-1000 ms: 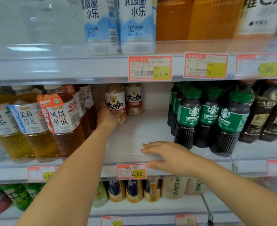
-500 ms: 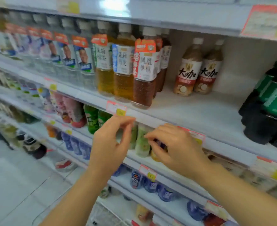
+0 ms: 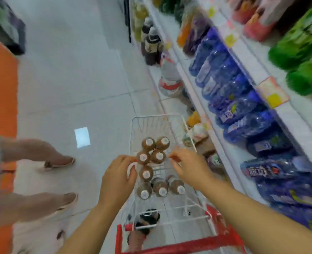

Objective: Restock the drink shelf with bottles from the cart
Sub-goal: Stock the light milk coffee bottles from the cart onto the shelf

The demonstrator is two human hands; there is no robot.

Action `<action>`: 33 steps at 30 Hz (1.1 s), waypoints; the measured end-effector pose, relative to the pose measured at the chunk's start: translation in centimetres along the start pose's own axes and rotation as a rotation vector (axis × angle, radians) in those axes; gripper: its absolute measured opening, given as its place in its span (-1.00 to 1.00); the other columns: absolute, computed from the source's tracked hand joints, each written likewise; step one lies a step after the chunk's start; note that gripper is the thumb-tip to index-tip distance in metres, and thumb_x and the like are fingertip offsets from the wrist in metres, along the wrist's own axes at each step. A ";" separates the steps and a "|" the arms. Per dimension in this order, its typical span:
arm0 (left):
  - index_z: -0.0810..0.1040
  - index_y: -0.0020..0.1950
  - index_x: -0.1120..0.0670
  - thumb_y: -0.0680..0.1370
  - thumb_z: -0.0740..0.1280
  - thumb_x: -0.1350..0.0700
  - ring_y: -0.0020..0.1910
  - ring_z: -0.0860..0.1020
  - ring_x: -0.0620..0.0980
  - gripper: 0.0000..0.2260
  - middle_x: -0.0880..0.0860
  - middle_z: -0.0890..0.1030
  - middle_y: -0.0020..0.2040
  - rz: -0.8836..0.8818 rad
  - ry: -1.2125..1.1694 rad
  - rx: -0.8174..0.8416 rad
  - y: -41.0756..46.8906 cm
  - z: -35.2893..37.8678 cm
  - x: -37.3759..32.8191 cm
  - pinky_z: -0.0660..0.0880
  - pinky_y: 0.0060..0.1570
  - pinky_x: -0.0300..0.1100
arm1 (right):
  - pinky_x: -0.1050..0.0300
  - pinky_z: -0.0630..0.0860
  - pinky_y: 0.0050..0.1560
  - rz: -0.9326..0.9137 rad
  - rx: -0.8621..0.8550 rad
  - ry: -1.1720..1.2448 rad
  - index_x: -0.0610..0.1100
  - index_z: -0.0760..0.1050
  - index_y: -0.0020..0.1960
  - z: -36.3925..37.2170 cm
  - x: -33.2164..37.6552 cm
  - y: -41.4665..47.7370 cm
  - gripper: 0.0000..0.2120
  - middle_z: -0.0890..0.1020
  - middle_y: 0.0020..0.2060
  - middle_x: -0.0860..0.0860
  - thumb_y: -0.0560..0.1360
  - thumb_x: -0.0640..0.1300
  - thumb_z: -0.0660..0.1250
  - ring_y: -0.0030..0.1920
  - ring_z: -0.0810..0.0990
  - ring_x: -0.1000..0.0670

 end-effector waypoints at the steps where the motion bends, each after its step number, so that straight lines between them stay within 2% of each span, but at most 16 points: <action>1: 0.56 0.09 0.07 0.51 0.29 0.15 0.05 0.52 0.06 -0.83 0.02 0.53 0.08 -0.066 0.030 0.036 -0.4 1.5 2.2 0.40 -0.06 -0.15 | -0.07 0.53 -0.09 0.035 0.046 -0.009 -0.09 0.52 0.09 2.6 -0.9 1.2 -0.81 0.60 -0.01 -0.07 0.53 -0.10 0.22 -0.03 0.57 -0.14; 3: 0.51 0.21 0.05 0.53 0.29 0.15 0.21 0.45 0.05 -0.75 0.02 0.43 0.26 -0.204 0.041 0.104 -1.2 4.2 5.7 0.39 0.05 -0.12 | -0.05 0.53 -0.04 0.091 0.124 -0.035 -0.04 0.45 0.20 7.2 -2.6 3.2 -0.74 0.53 0.16 -0.04 0.51 -0.10 0.23 0.06 0.54 -0.14; 5: 0.42 0.33 0.02 0.58 0.23 0.09 0.30 0.38 -0.03 -0.69 -0.04 0.33 0.38 -0.272 0.011 0.148 -1.6 6.4 7.7 0.34 0.14 -0.18 | -0.03 0.48 0.10 0.138 0.199 -0.040 -0.03 0.29 0.38 10.9 -4.1 4.9 -0.55 0.33 0.36 -0.02 0.51 -0.12 0.26 0.28 0.41 -0.13; 7: 0.35 0.40 0.01 0.60 0.19 0.09 0.33 0.35 -0.11 -0.65 -0.09 0.31 0.42 -0.294 -0.031 0.172 -1.8 8.2 8.8 0.26 0.15 -0.29 | -0.04 0.42 0.17 0.163 0.232 -0.053 -0.05 0.12 0.47 13.4 -5.3 6.5 -0.42 0.20 0.44 -0.04 0.52 -0.15 0.27 0.39 0.27 -0.15; 9: 0.34 0.42 0.00 0.60 0.18 0.13 0.33 0.34 -0.13 -0.63 -0.09 0.33 0.41 -0.290 -0.036 0.161 -1.7 9.2 9.3 0.16 0.16 -0.41 | -0.06 0.34 0.26 0.160 0.238 -0.074 -0.05 0.07 0.50 15.2 -6.2 7.8 -0.39 0.17 0.45 -0.06 0.52 -0.17 0.26 0.41 0.22 -0.17; 12: 0.39 0.39 -0.02 0.59 0.20 0.18 0.29 0.36 -0.18 -0.63 -0.10 0.39 0.38 -0.282 -0.024 0.108 -1.8 9.8 9.9 0.11 0.17 -0.50 | -0.07 0.35 0.21 0.147 0.170 -0.079 -0.09 0.24 0.42 17.1 -7.3 9.7 -0.50 0.29 0.35 -0.09 0.51 -0.20 0.28 0.29 0.35 -0.19; 16: 0.40 0.38 -0.06 0.58 0.22 0.18 0.29 0.39 -0.16 -0.62 -0.11 0.41 0.37 -0.275 -0.025 0.101 -1.9 10.1 10.4 0.22 0.20 -0.40 | 0.00 0.44 -0.03 0.112 0.066 -0.013 -0.18 0.46 0.07 17.6 -8.2 10.7 -0.74 0.40 0.10 -0.12 0.40 -0.24 0.38 0.03 0.48 -0.20; 19: 0.37 0.39 -0.07 0.57 0.25 0.18 0.40 0.28 -0.08 -0.60 -0.10 0.28 0.46 -0.279 0.013 0.134 -1.7 9.6 10.0 0.23 0.24 -0.26 | 0.27 0.36 -0.18 0.201 -0.049 0.210 -0.12 0.50 -0.18 14.9 -8.7 9.4 -0.84 0.48 -0.08 -0.06 0.27 -0.28 0.40 -0.09 0.50 -0.08; 20: 0.37 0.39 -0.07 0.56 0.27 0.17 0.42 0.23 -0.06 -0.59 -0.09 0.21 0.48 -0.264 0.014 0.131 -1.4 9.2 9.4 0.24 0.27 -0.20 | 0.42 0.32 -0.23 0.207 -0.092 0.270 -0.09 0.50 -0.22 13.3 -8.3 8.6 -0.84 0.49 -0.13 -0.03 0.25 -0.28 0.41 -0.15 0.50 -0.01; 22: 0.33 0.39 -0.09 0.54 0.31 0.12 0.43 0.19 -0.06 -0.56 -0.09 0.14 0.49 -0.214 -0.033 0.128 -0.3 8.4 7.4 0.28 0.28 -0.14 | 0.53 0.31 -0.23 0.177 -0.141 0.348 -0.07 0.54 -0.22 9.5 -6.8 7.0 -0.82 0.50 -0.18 0.02 0.23 -0.28 0.43 -0.21 0.48 0.15; 26: 0.20 0.44 -0.16 0.50 0.36 0.05 0.43 0.12 -0.20 -0.43 -0.16 0.12 0.47 -0.027 -0.160 0.206 2.0 7.3 1.9 0.20 0.32 -0.23 | 0.48 0.38 -0.16 0.007 -0.169 0.408 -0.01 0.54 -0.20 1.5 -2.3 4.7 -0.76 0.52 -0.21 0.07 0.24 -0.29 0.47 -0.19 0.50 0.24; 28: 0.10 0.44 -0.25 0.46 0.40 0.04 0.44 0.13 -0.22 -0.33 -0.16 0.15 0.47 0.032 -0.236 0.227 3.0 6.9 -0.4 0.22 0.37 -0.16 | 0.45 0.41 -0.20 -0.051 -0.148 0.459 0.06 0.51 -0.22 -1.6 -0.3 4.2 -0.70 0.51 -0.22 0.12 0.25 -0.30 0.48 -0.21 0.52 0.23; 30: 0.08 0.42 -0.29 0.41 0.45 0.03 0.39 0.27 -0.16 -0.26 -0.14 0.25 0.42 0.003 -0.334 0.208 3.8 6.0 -1.7 0.34 0.34 -0.06 | 0.43 0.43 -0.24 -0.100 -0.135 0.544 0.11 0.50 -0.22 -3.7 1.7 4.0 -0.66 0.51 -0.23 0.13 0.25 -0.29 0.51 -0.24 0.54 0.23; 33: 0.17 0.35 -0.26 0.31 0.50 -0.04 0.21 0.46 -0.11 -0.28 -0.13 0.42 0.27 -0.050 -0.424 0.089 4.9 4.3 -2.1 0.49 0.15 -0.01 | 0.36 0.49 -0.25 -0.147 -0.096 0.765 0.06 0.55 -0.17 -5.2 3.6 4.5 -0.72 0.55 -0.19 0.09 0.25 -0.23 0.53 -0.27 0.57 0.19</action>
Point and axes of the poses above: each hand's wrist, its own y-axis towards the middle knuckle, its own z-axis out of the palm, x = y × z, the point moved 5 cm from there along y, towards the middle knuckle
